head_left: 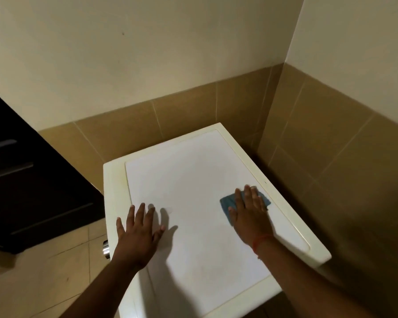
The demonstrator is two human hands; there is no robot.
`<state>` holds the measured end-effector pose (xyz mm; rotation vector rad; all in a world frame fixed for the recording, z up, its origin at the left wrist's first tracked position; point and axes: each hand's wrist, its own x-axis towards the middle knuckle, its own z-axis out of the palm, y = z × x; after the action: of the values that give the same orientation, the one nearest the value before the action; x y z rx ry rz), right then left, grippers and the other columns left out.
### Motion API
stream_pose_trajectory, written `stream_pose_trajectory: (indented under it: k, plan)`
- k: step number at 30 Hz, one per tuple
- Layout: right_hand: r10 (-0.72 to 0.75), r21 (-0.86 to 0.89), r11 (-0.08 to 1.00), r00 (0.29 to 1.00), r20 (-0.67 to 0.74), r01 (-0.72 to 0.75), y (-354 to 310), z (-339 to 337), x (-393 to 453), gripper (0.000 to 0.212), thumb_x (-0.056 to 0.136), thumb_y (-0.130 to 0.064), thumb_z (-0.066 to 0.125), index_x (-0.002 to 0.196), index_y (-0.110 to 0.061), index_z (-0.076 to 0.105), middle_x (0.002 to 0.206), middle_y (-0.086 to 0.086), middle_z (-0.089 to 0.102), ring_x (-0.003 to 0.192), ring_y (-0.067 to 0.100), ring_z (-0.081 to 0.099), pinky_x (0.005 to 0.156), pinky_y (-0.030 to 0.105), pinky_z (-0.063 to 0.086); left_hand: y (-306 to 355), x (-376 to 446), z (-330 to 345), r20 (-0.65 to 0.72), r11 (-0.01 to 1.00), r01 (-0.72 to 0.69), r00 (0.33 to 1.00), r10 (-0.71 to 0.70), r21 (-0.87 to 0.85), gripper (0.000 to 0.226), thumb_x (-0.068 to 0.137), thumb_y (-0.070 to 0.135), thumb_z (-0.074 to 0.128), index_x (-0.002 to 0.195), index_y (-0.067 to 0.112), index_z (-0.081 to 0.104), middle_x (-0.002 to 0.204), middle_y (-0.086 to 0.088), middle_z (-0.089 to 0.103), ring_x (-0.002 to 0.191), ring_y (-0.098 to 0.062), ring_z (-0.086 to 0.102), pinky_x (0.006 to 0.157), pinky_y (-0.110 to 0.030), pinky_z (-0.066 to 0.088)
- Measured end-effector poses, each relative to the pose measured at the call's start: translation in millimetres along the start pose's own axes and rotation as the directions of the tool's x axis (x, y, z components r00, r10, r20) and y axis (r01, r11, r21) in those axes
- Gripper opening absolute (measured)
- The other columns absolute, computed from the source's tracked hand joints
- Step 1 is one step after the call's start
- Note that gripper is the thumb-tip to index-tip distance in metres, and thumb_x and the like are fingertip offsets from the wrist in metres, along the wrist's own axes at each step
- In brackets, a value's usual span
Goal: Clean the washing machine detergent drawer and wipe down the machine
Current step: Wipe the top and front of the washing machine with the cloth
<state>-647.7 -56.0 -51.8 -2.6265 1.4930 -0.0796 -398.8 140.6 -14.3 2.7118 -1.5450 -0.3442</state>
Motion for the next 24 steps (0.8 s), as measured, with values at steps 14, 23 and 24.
stream_pose_trajectory:
  k: [14, 23, 24]
  plan:
    - [-0.186, 0.004, 0.983, 0.983, -0.008, 0.186, -33, 4, -10, 0.073, 0.1, -0.05, -0.001, 0.149, -0.012, 0.036, 0.156, 0.016, 0.031, 0.146, 0.033, 0.023, 0.118, 0.047, 0.025, -25, -4, -13, -0.008, 0.999, 0.049, 0.999, -0.049, -0.005, 0.089, 0.08, 0.071, -0.009, 0.157, 0.027, 0.003, 0.165, -0.003, -0.003, 0.15, -0.025, -0.016, 0.118, -0.056, -0.003]
    - [-0.429, -0.047, 0.902, 0.903, 0.016, 0.429, -96, 19, -60, 0.062, 0.1, -0.046, 0.027, 0.15, -0.011, 0.034, 0.158, 0.016, 0.026, 0.148, 0.035, 0.015, 0.116, 0.048, 0.022, -48, -12, -15, -0.007, 0.995, 0.092, 0.996, -0.093, -0.027, 0.076, 0.092, 0.066, 0.009, 0.157, 0.026, 0.005, 0.165, -0.003, -0.004, 0.15, -0.027, -0.014, 0.119, -0.058, -0.003]
    - [-0.361, -0.047, 0.931, 0.932, -0.004, 0.361, -98, 18, -59, 0.061, 0.1, -0.045, 0.025, 0.15, -0.011, 0.035, 0.158, 0.017, 0.027, 0.148, 0.035, 0.015, 0.116, 0.048, 0.022, -53, -14, -17, -0.008, 0.994, 0.101, 0.995, -0.101, -0.032, 0.076, 0.092, 0.066, 0.01, 0.157, 0.026, 0.005, 0.165, -0.004, -0.004, 0.15, -0.028, -0.014, 0.119, -0.059, -0.003]
